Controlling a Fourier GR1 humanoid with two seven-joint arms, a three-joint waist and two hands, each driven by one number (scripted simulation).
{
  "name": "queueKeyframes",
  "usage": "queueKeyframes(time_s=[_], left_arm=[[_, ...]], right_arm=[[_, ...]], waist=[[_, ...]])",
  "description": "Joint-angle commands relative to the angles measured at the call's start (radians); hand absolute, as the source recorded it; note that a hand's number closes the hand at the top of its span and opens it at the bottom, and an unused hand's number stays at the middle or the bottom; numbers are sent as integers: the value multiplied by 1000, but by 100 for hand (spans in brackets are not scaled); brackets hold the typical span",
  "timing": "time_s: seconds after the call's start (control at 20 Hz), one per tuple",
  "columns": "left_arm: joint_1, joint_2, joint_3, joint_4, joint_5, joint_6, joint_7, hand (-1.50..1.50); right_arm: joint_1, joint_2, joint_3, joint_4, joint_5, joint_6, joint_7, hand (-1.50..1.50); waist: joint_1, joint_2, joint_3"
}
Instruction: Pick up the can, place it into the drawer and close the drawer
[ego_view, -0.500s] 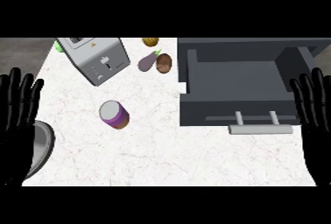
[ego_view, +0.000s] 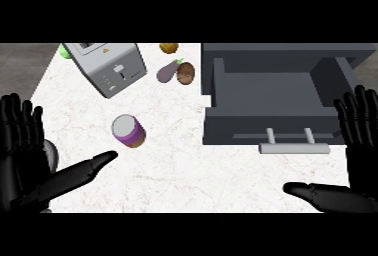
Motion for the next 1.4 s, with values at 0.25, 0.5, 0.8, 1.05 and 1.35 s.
queueKeyframes(time_s=[0.25, 0.5, 0.8, 1.05, 1.35], left_arm=[[-58, -12, -208, 2, -283, 359, 372, -150], [-5, -13, -195, 19, -225, 335, 278, -150], [-163, -13, -289, 123, -338, 457, 456, -150], [-143, -13, -283, 252, -213, 493, 333, -150], [-127, -13, -231, 394, -35, 505, 109, -150]], right_arm=[[77, 33, 21, 14, 23, -20, 48, -150], [28, -30, -86, -13, -63, 21, 121, -150], [161, 24, -48, -71, -35, 27, 44, -150], [89, -19, -123, -63, -80, 39, 98, -150], [106, 2, -107, -70, -61, 49, 80, -150]], waist=[[-3, -5, -2], [1, -5, -3], [-6, -6, -3], [-3, -5, -3], [-2, -5, -4]])
